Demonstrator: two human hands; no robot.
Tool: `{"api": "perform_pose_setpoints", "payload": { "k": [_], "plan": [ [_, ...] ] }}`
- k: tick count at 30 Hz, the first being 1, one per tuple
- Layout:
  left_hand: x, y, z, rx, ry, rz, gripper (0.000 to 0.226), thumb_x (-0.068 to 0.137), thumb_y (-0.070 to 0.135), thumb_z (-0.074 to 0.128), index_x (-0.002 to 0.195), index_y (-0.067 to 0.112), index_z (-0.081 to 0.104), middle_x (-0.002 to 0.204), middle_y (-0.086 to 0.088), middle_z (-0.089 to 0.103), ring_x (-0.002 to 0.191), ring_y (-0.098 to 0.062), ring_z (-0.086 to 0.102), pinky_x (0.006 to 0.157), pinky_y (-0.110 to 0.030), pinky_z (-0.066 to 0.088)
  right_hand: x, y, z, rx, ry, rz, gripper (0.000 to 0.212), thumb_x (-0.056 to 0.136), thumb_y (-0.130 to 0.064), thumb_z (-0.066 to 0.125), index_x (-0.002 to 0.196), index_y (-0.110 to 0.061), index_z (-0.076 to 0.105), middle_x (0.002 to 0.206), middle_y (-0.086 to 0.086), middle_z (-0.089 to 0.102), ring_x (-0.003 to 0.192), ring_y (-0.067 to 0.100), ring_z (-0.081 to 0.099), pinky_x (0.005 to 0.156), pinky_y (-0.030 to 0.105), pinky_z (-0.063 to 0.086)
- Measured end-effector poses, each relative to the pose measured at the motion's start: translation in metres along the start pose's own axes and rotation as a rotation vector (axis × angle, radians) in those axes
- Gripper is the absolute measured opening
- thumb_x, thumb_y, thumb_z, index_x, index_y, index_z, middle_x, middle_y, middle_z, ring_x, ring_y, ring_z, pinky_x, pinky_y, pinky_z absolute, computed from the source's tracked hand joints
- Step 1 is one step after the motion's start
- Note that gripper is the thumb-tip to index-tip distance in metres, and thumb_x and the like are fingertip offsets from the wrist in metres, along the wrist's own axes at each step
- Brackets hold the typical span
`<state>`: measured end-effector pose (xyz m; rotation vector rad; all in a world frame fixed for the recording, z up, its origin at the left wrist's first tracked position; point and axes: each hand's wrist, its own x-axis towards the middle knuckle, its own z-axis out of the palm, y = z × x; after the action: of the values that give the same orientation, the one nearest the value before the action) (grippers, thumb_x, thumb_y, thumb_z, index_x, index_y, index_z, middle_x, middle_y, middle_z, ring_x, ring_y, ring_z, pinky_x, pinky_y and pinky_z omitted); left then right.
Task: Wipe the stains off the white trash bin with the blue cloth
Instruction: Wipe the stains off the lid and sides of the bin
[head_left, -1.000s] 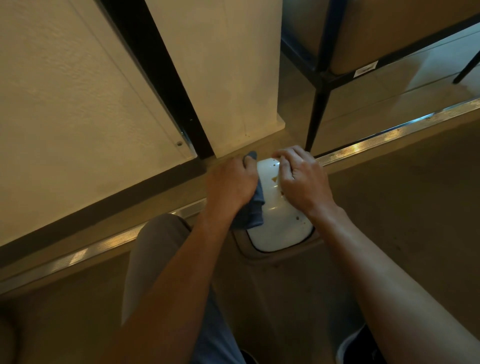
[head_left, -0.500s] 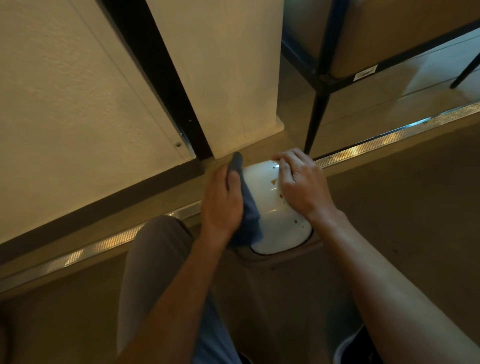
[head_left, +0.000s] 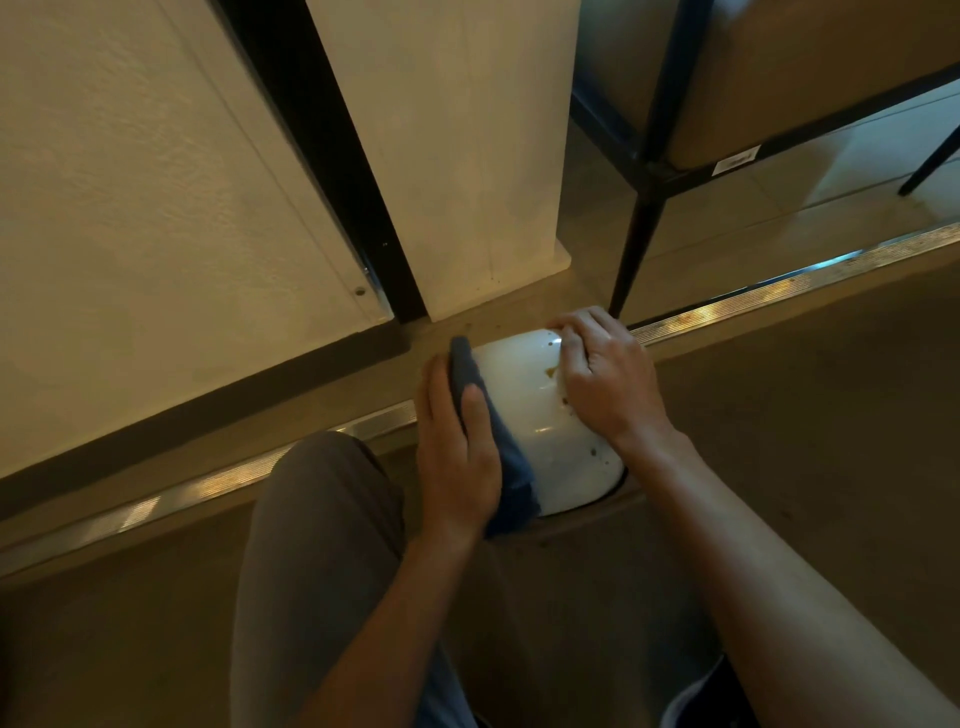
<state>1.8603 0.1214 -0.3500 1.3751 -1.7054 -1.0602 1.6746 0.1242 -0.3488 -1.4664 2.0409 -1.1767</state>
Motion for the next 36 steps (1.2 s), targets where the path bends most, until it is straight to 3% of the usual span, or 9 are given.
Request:
{"api": "perform_pose_setpoints", "payload": {
  "k": [3, 7, 10, 12, 14, 16, 21, 28, 36],
  "plan": [
    [0.058, 0.015, -0.002, -0.081, -0.066, -0.166, 0.019, 0.111, 0.030, 0.037, 0.113, 0.027, 0.056, 0.107, 0.000, 0.060, 0.090, -0.006, 0.057, 0.085, -0.027, 0.040, -0.001, 0.000, -0.001, 0.021, 0.010, 0.007, 0.036, 0.104, -0.030, 0.038, 0.121, -0.019, 0.068, 0.118, -0.007, 0.062, 0.109, 0.007, 0.058, 0.095, 0.028, 0.048],
    [0.065, 0.016, -0.001, 0.002, -0.046, -0.182, 0.023, 0.112, 0.031, 0.035, 0.107, 0.021, 0.055, 0.097, 0.001, 0.057, 0.085, -0.011, 0.055, 0.081, -0.027, 0.038, 0.001, 0.000, 0.004, -0.008, 0.048, 0.033, 0.039, 0.101, -0.033, 0.036, 0.120, -0.022, 0.069, 0.118, -0.011, 0.063, 0.108, 0.001, 0.057, 0.092, 0.020, 0.044],
    [0.005, 0.006, 0.001, -0.004, 0.013, -0.036, 0.040, 0.111, 0.039, 0.033, 0.146, 0.022, 0.044, 0.136, 0.000, 0.053, 0.110, 0.002, 0.055, 0.087, -0.018, 0.043, 0.001, 0.004, 0.006, -0.015, 0.049, 0.026, 0.037, 0.101, -0.035, 0.036, 0.118, -0.025, 0.068, 0.116, -0.014, 0.062, 0.105, 0.000, 0.057, 0.086, 0.013, 0.041],
    [-0.027, 0.002, 0.002, 0.097, 0.005, 0.037, 0.056, 0.108, 0.046, 0.030, 0.161, 0.035, 0.013, 0.165, 0.015, 0.018, 0.135, 0.020, 0.028, 0.099, -0.002, 0.033, 0.001, 0.005, 0.006, -0.010, 0.046, 0.017, 0.036, 0.101, -0.035, 0.037, 0.117, -0.026, 0.068, 0.116, -0.014, 0.062, 0.105, 0.001, 0.058, 0.087, 0.015, 0.043],
    [-0.025, 0.004, 0.000, 0.141, -0.021, 0.062, 0.060, 0.107, 0.048, 0.029, 0.161, 0.038, 0.006, 0.168, 0.016, 0.006, 0.144, 0.017, 0.017, 0.108, -0.006, 0.026, 0.000, 0.004, 0.005, -0.002, 0.042, 0.008, 0.035, 0.103, -0.033, 0.038, 0.118, -0.025, 0.068, 0.116, -0.012, 0.062, 0.105, 0.002, 0.059, 0.088, 0.018, 0.045],
    [0.003, 0.009, -0.002, 0.175, -0.053, 0.062, 0.054, 0.109, 0.044, 0.030, 0.160, 0.029, 0.022, 0.166, 0.003, 0.023, 0.148, -0.008, 0.030, 0.114, -0.028, 0.032, 0.000, 0.003, 0.004, 0.002, 0.042, 0.007, 0.034, 0.103, -0.030, 0.039, 0.119, -0.023, 0.068, 0.117, -0.011, 0.062, 0.105, 0.001, 0.058, 0.089, 0.019, 0.046],
    [0.076, 0.039, 0.011, 0.524, -0.189, 0.123, 0.038, 0.109, 0.036, 0.032, 0.131, 0.020, 0.058, 0.117, -0.003, 0.062, 0.114, -0.024, 0.056, 0.093, -0.039, 0.042, 0.001, -0.002, 0.006, -0.035, 0.074, 0.019, 0.038, 0.101, -0.030, 0.037, 0.117, -0.019, 0.069, 0.117, -0.007, 0.064, 0.106, 0.006, 0.060, 0.090, 0.028, 0.050],
    [-0.007, 0.013, -0.007, 0.664, -0.210, 0.330, 0.054, 0.110, 0.043, 0.021, 0.161, 0.027, 0.022, 0.170, 0.005, 0.017, 0.159, -0.022, 0.003, 0.127, -0.050, 0.012, 0.001, 0.005, 0.007, -0.051, 0.067, 0.031, 0.037, 0.100, -0.037, 0.034, 0.114, -0.026, 0.067, 0.114, -0.013, 0.061, 0.102, 0.000, 0.058, 0.081, 0.011, 0.039],
    [0.058, 0.039, 0.010, 0.639, -0.139, 0.197, 0.043, 0.110, 0.038, 0.027, 0.135, 0.017, 0.056, 0.132, -0.006, 0.061, 0.125, -0.024, 0.052, 0.110, -0.044, 0.037, 0.000, -0.002, 0.004, -0.039, 0.050, 0.031, 0.038, 0.101, -0.033, 0.035, 0.118, -0.022, 0.067, 0.118, -0.008, 0.062, 0.105, 0.006, 0.059, 0.088, 0.025, 0.048]
  ]
}}
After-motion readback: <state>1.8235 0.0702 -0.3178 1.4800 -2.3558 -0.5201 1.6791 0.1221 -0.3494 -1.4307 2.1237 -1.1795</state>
